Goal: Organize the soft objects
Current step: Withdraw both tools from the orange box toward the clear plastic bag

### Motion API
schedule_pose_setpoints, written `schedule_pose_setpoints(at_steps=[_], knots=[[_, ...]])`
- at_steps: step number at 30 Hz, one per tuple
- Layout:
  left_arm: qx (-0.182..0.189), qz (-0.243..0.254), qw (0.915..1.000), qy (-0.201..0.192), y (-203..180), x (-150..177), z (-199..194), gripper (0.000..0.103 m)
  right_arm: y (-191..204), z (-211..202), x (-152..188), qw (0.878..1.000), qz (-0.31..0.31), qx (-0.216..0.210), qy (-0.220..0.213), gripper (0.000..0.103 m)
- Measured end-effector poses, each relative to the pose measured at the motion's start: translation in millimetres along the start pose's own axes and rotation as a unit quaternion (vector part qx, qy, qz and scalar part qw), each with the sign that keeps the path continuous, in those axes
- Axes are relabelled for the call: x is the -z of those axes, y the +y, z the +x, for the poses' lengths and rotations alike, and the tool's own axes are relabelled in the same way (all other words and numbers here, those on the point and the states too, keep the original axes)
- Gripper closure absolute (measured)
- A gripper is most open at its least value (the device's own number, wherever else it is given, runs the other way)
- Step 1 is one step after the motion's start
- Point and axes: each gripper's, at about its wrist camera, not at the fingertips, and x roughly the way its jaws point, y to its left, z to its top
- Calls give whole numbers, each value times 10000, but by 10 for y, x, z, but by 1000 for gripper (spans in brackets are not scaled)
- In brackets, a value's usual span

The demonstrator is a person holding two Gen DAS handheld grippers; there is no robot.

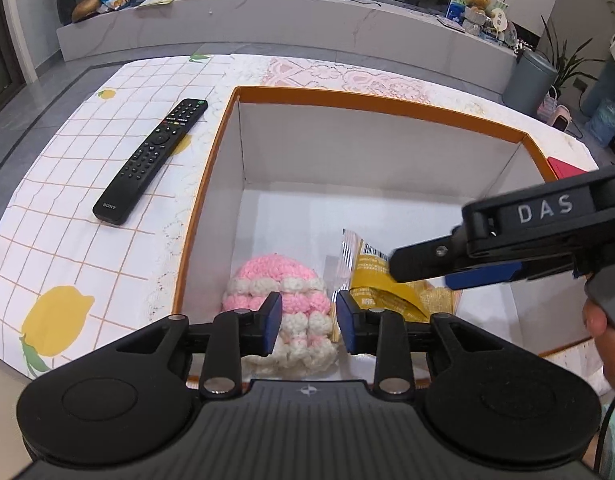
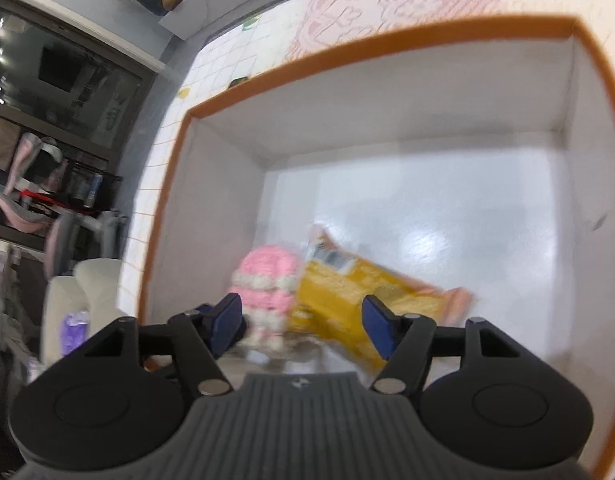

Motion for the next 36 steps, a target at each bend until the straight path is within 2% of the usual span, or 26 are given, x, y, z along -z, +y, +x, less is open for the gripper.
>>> schedule_pose_setpoints(at_steps=[4, 9, 14, 17, 22, 26, 31, 34, 36], knots=[[13, 47, 10000, 29, 3, 10, 20, 73, -122, 27, 13, 9984, -51, 564, 61, 44], [3, 4, 10000, 32, 0, 16, 69, 74, -199, 212, 56, 9969, 8, 690, 366, 67], [-58, 72, 10000, -21, -34, 31, 36, 74, -99, 312, 62, 9966, -138, 696, 417, 71], [-44, 133, 9996, -232, -101, 41, -81, 74, -42, 226, 128, 9962, -274, 748, 360, 73], [-19, 271, 9975, -648, -322, 73, -344, 74, 145, -181, 334, 9935, -803, 754, -294, 72], [94, 289, 9942, -1032, -526, 144, -602, 74, 203, -617, 563, 9844, -1243, 805, -951, 72], [452, 253, 9869, -1530, -811, 306, -892, 74, 58, -1185, 927, 9700, -1595, 765, -1665, 69], [653, 280, 9818, -1759, -1006, 432, -992, 74, -85, -1409, 1155, 9639, -1683, 621, -1970, 66], [772, 367, 9781, -1899, -1158, 527, -1028, 74, -198, -1542, 1309, 9595, -1709, 680, -2135, 65]])
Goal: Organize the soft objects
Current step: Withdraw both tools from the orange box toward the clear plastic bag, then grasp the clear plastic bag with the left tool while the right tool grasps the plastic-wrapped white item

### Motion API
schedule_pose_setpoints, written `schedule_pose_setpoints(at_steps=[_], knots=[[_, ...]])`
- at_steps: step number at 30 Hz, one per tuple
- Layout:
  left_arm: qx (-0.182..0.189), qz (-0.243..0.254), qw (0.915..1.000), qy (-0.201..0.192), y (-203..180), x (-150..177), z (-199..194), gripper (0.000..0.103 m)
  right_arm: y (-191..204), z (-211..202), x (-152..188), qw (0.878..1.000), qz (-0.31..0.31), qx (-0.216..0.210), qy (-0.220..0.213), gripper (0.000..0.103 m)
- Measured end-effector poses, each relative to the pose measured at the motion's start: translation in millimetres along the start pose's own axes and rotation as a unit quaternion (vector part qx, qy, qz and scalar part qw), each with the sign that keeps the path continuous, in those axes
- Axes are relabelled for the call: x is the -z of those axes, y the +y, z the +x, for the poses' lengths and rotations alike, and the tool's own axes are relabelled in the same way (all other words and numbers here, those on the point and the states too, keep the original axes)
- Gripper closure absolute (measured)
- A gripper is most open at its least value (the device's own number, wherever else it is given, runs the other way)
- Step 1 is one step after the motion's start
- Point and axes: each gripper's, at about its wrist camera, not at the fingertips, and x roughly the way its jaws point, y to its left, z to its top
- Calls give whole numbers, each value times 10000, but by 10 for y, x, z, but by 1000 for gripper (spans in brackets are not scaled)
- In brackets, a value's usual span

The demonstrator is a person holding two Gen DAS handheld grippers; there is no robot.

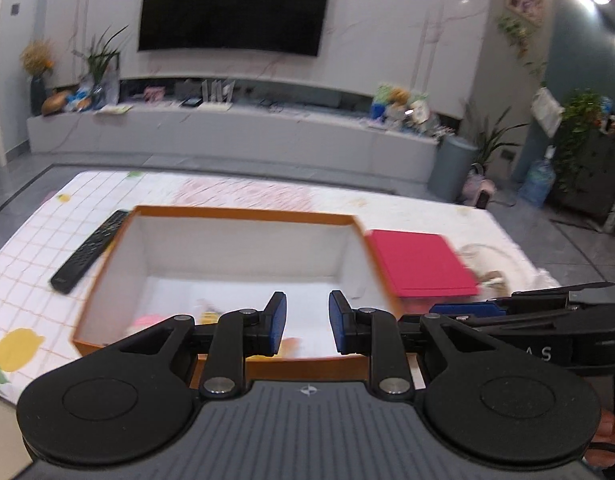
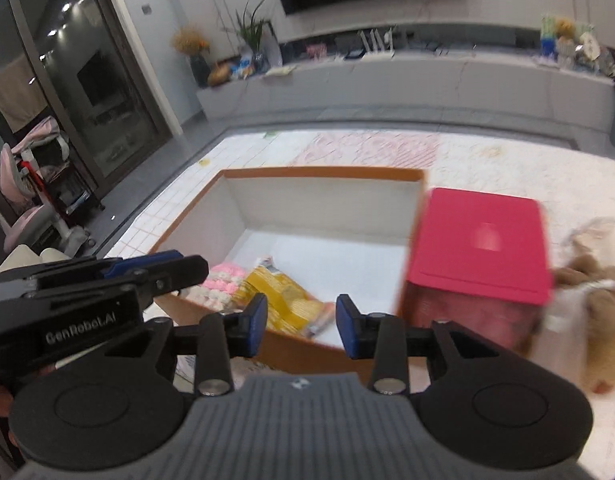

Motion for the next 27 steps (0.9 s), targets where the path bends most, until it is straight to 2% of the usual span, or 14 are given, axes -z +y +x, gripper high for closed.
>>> schedule_pose_setpoints(at_steps=[5, 8, 11, 14, 18, 20, 22, 27], knots=[[449, 57, 9989, -143, -368, 178, 36, 72, -258, -359, 359, 9980, -197, 518, -309, 64], [710, 38, 9975, 26, -592, 289, 172, 62, -464, -515, 538, 9958, -133, 852, -323, 58], [796, 153, 9962, 311, -809, 372, 383, 60, -681, -591, 659, 9925, -75, 1189, -281, 56], [882, 159, 9943, 576, -1006, 440, 583, 52, -907, -629, 743, 9881, -74, 1538, -56, 44], [929, 218, 9917, 865, -1217, 458, 789, 41, -1236, -631, 807, 9840, 17, 1756, 306, 40], [892, 215, 9912, 950, -1296, 458, 885, 31, -1400, -629, 819, 9812, 55, 1879, 442, 36], [813, 214, 9915, 996, -1382, 471, 987, 26, -1550, -647, 823, 9793, 125, 1943, 547, 33], [739, 211, 9908, 1113, -1556, 562, 1178, 19, -1874, -557, 756, 9748, 94, 2025, 931, 31]])
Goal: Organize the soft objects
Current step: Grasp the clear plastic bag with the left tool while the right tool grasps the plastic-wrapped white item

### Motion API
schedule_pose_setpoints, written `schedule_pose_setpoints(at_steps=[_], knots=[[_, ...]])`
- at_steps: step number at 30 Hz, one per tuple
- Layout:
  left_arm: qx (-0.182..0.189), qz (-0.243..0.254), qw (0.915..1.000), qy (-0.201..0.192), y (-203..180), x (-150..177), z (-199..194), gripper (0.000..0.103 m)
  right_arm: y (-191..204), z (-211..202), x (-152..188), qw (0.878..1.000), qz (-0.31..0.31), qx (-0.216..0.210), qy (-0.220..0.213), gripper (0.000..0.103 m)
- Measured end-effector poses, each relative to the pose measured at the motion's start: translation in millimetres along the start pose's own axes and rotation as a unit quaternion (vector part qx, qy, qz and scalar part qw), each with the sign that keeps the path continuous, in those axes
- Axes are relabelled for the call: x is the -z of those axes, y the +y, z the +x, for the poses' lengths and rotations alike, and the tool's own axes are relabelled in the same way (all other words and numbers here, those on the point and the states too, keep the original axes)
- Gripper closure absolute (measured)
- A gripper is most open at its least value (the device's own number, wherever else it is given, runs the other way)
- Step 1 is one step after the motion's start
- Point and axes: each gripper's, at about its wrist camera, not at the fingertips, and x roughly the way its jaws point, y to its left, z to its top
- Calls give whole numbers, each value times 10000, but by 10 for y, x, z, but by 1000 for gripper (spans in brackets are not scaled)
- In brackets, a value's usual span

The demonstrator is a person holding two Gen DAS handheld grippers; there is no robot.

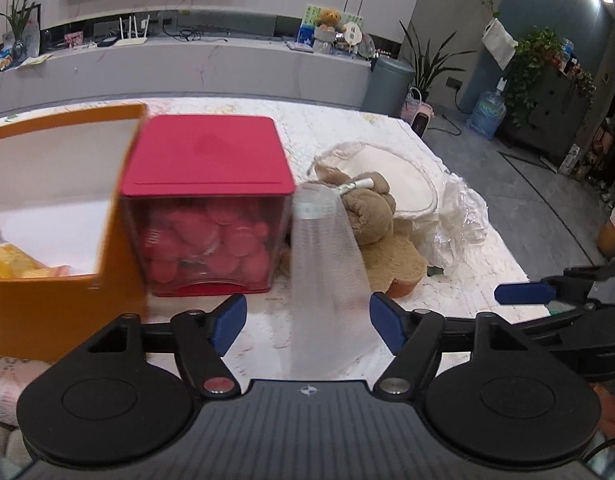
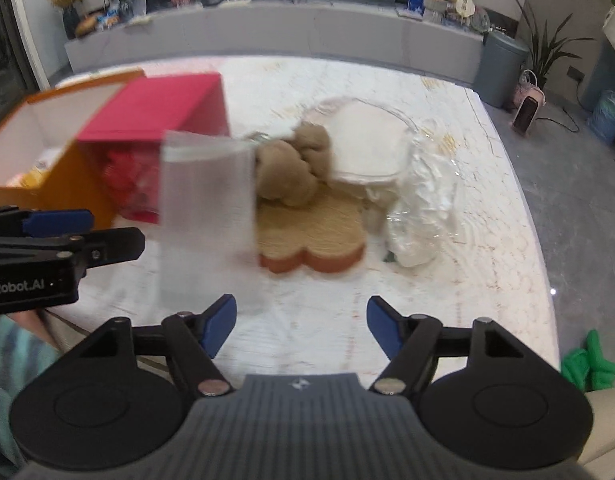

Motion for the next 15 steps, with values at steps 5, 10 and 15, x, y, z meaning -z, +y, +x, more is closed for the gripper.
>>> schedule_pose_setpoints(at_steps=[5, 10, 15], knots=[[-200, -56, 9996, 194, -81, -2, 204, 19, -179, 196, -102, 9996, -190, 149, 172, 23], [-278, -135, 9991, 297, -147, -70, 358, 19, -495, 343, -239, 9992, -50, 349, 193, 19], [-407, -115, 9984, 382, -184, -106, 420, 24, -746, 511, -423, 9985, 115, 527, 127, 15]])
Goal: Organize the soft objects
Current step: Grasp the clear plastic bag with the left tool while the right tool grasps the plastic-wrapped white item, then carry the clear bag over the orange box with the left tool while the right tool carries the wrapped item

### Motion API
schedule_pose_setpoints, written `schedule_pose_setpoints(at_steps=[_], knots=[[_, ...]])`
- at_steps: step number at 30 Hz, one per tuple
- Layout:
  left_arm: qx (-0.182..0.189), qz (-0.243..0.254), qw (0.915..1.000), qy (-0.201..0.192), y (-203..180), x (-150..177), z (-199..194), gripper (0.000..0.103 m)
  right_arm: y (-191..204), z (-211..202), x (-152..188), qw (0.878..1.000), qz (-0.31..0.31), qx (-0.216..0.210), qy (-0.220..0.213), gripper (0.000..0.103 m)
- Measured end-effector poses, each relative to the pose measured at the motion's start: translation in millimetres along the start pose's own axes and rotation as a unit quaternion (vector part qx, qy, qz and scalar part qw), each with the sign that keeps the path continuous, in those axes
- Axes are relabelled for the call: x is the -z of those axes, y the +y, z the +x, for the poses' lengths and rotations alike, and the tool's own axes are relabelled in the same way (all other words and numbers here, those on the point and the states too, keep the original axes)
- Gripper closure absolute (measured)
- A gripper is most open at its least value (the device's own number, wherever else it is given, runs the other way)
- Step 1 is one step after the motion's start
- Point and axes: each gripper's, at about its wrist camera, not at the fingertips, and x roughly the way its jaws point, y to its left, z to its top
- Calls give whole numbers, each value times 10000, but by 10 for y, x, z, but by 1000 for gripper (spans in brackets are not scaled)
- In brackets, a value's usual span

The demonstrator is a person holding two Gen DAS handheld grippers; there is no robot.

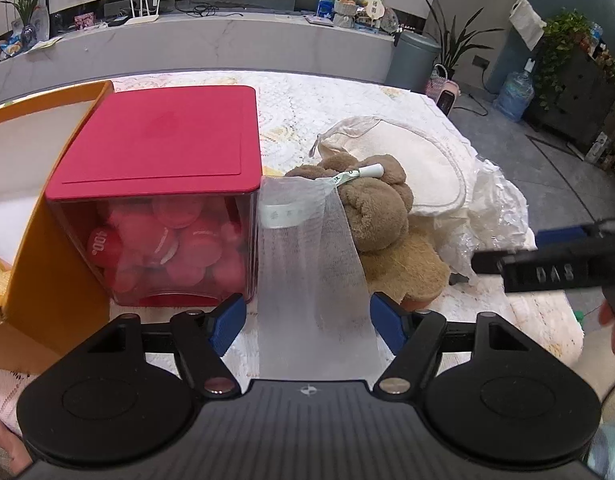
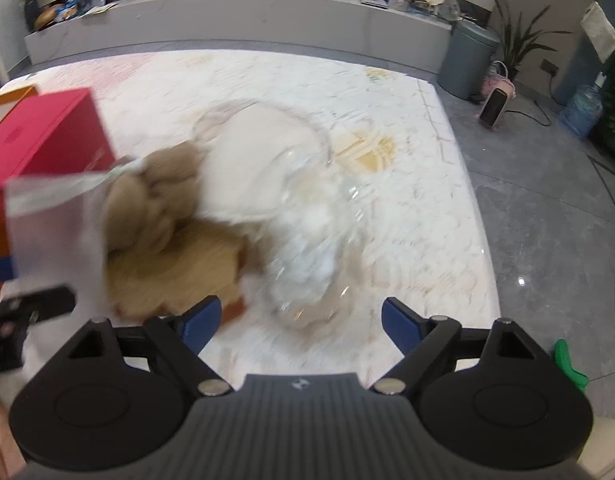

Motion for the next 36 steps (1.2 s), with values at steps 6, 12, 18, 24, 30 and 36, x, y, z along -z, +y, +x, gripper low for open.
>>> schedule_pose_setpoints(at_steps=[6, 12, 18, 24, 30, 36], knots=[[-164, 85, 9997, 158, -10, -36, 34, 46, -13, 289, -211, 9998, -119, 134, -28, 22], [-156, 184, 9993, 288, -20, -55, 32, 75, 8, 381, -282, 9997, -174, 156, 26, 43], [-76, 338, 9989, 322, -50, -81, -12, 102, 100, 299, -265, 9989, -364, 288, -35, 52], [72, 335, 9992, 191, -27, -94, -201, 103, 211, 69, -242, 9968, -637, 466, -104, 55], [325, 283, 9990, 70, 60, -54, -514, 103, 311, -321, -161, 9952, -817, 507, -187, 55], [437, 295, 9985, -160, 229, 4, -931, 103, 600, -773, -3, 9933, -1088, 179, -333, 55]])
